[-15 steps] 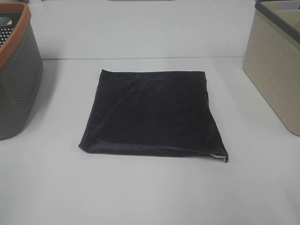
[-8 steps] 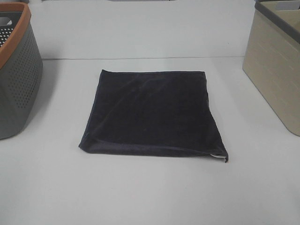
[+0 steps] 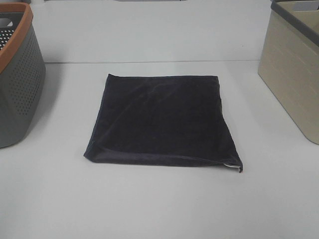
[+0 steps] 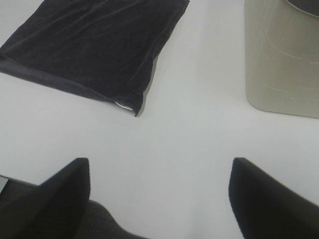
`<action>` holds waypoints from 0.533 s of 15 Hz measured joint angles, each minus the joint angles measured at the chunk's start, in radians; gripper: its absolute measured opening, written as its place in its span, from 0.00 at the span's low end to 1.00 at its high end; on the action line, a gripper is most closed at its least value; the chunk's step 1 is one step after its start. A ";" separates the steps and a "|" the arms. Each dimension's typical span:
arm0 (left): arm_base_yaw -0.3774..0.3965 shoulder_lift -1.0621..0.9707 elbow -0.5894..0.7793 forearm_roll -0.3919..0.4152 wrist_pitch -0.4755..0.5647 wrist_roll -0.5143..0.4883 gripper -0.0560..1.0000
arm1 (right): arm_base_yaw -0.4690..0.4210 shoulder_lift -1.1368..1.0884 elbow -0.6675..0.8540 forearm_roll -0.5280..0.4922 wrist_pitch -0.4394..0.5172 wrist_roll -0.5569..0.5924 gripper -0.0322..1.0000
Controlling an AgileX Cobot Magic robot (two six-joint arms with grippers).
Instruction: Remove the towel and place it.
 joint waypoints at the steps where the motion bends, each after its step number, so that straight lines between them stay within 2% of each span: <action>1: 0.000 0.000 0.000 0.001 0.000 0.000 0.78 | 0.000 -0.038 0.002 0.000 0.012 -0.005 0.76; 8: 0.000 -0.001 0.000 0.002 -0.001 -0.001 0.77 | 0.000 -0.159 0.011 0.011 0.020 -0.007 0.76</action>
